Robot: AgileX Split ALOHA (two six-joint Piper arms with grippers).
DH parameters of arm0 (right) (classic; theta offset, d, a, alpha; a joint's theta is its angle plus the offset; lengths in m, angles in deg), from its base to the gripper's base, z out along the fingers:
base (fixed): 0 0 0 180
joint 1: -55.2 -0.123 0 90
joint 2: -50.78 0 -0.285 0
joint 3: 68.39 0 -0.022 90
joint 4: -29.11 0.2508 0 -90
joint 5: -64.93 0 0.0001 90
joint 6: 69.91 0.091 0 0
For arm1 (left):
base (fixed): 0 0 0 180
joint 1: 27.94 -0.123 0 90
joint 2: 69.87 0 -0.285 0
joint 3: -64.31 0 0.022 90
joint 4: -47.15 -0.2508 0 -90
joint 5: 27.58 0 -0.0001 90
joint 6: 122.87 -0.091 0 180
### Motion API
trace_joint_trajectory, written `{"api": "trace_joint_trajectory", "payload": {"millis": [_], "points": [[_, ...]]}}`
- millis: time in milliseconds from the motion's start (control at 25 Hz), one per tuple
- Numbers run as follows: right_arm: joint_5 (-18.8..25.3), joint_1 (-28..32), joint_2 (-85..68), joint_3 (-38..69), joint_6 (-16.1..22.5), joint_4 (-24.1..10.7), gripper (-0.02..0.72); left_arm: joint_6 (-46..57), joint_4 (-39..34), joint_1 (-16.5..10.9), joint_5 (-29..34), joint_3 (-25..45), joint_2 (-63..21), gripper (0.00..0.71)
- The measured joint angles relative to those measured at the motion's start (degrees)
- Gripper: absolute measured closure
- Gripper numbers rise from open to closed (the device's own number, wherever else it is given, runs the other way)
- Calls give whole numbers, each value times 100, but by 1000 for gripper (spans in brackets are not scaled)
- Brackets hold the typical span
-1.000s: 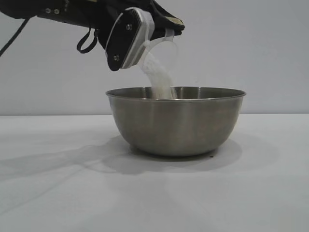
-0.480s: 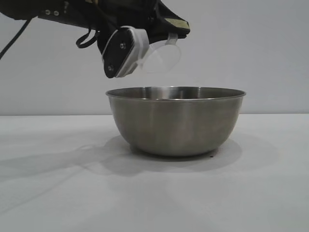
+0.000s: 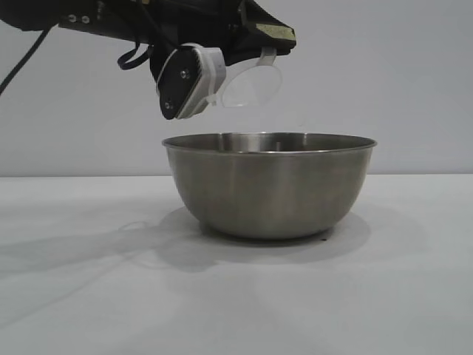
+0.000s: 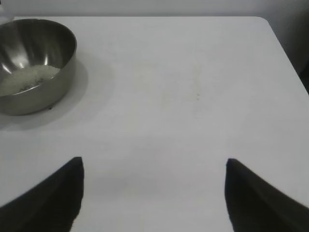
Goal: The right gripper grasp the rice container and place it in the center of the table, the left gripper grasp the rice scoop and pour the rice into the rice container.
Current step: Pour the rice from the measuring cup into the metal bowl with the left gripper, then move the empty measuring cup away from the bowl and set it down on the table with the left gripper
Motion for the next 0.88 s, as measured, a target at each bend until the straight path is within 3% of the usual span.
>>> {"api": "trace_joint_trajectory", "payload": {"millis": [280,640,880], "points": [[0,0,0,0,0,0,138,2219,1513,0,-682,0,0,710],[0,0,0,0,0,0,138,4935,4317,0,-696,0,0,710],[0,0,0,0,0,0,138,5914,6314,0,-696,0,0,710]]}}
